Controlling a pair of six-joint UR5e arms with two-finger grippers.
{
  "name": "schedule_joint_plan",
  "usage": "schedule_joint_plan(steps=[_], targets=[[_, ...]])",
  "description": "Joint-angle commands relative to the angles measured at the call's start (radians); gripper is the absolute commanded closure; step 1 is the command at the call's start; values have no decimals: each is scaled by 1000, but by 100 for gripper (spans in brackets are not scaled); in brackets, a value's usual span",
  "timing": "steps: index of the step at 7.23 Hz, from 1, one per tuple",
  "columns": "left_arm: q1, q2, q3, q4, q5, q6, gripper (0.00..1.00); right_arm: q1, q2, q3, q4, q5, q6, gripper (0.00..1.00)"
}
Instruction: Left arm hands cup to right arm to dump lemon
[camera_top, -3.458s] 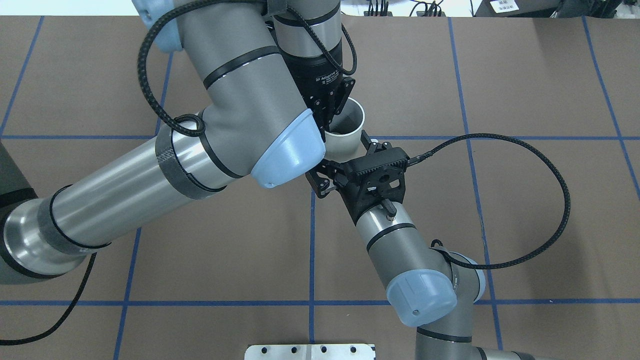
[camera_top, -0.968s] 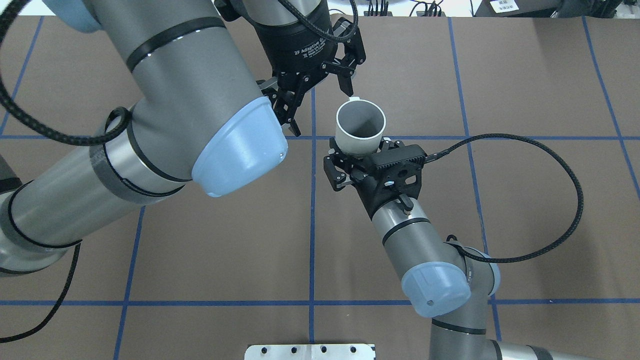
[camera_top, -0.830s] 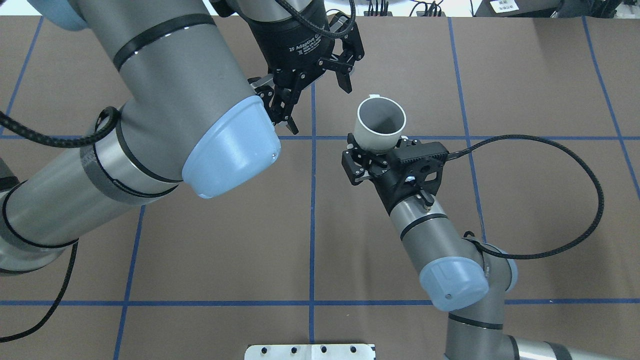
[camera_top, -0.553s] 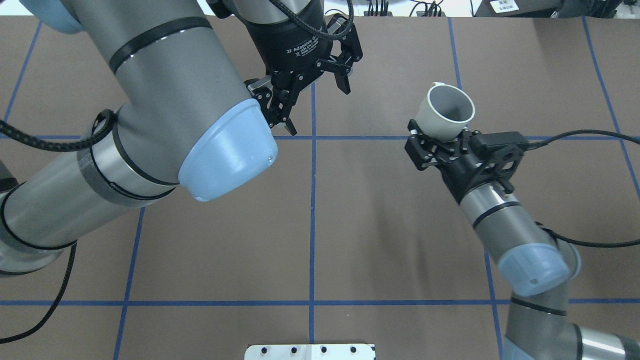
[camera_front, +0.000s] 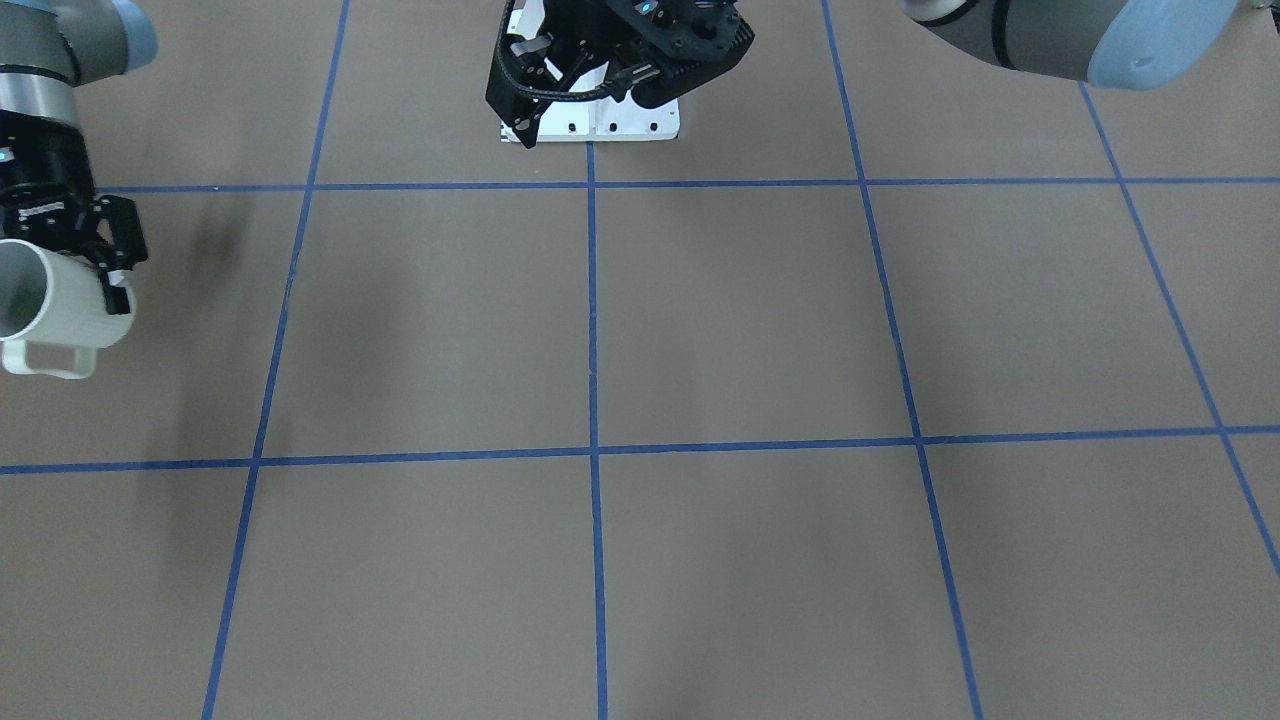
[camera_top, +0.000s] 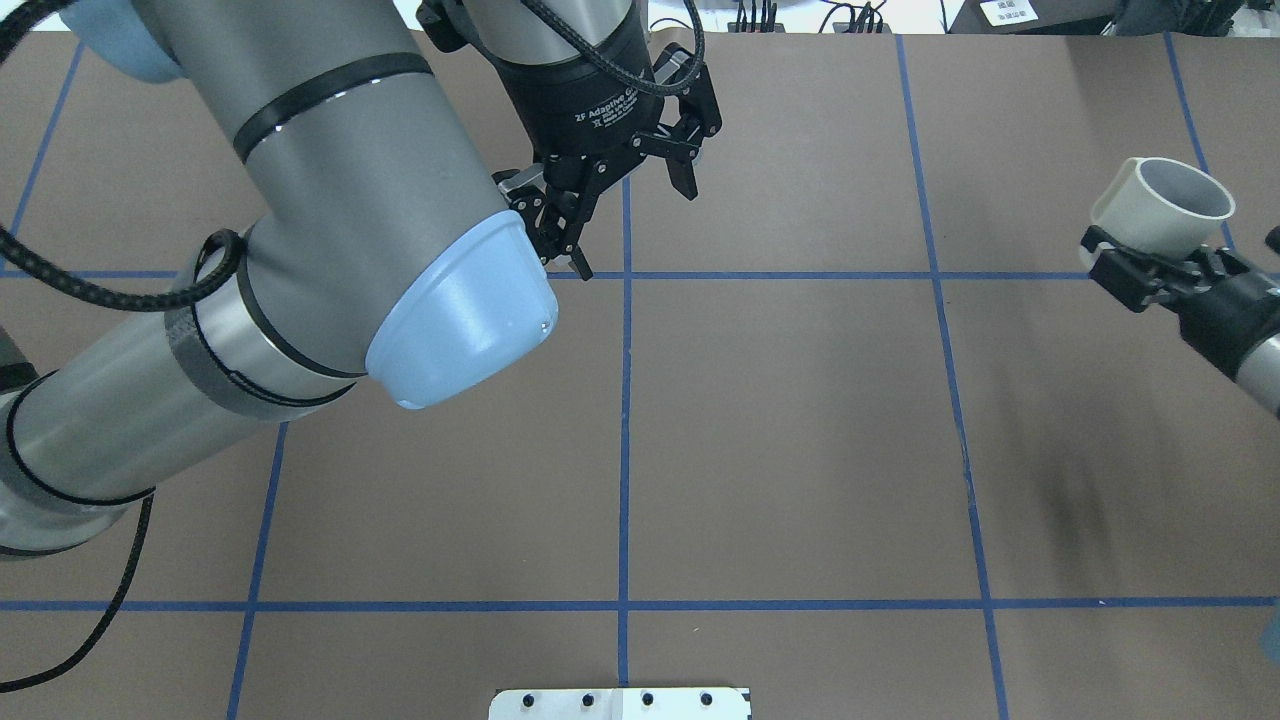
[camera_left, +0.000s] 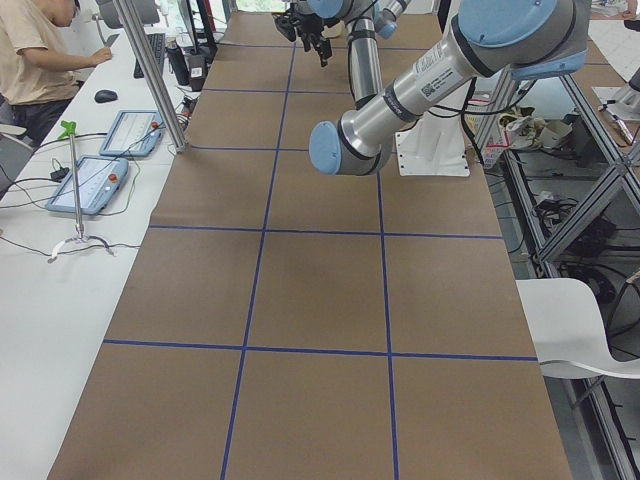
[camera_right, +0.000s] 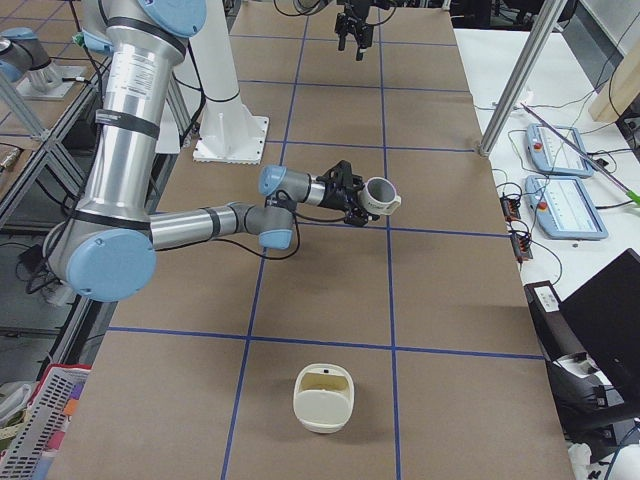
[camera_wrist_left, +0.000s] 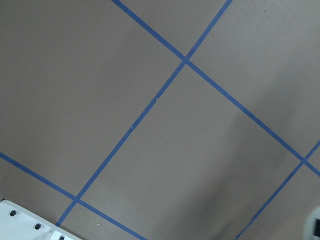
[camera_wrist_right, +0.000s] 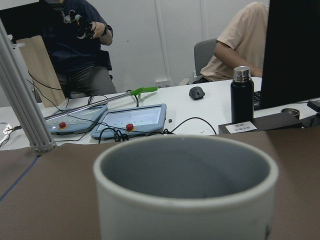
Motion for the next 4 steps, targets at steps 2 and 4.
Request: schedule_joint_plan(steps=[2, 4], targets=[[2, 4, 4, -4, 0, -2, 0, 369, -16, -356, 407, 379, 84, 82], [9, 1, 4, -4, 0, -3, 0, 395, -27, -571, 687, 378, 197, 80]])
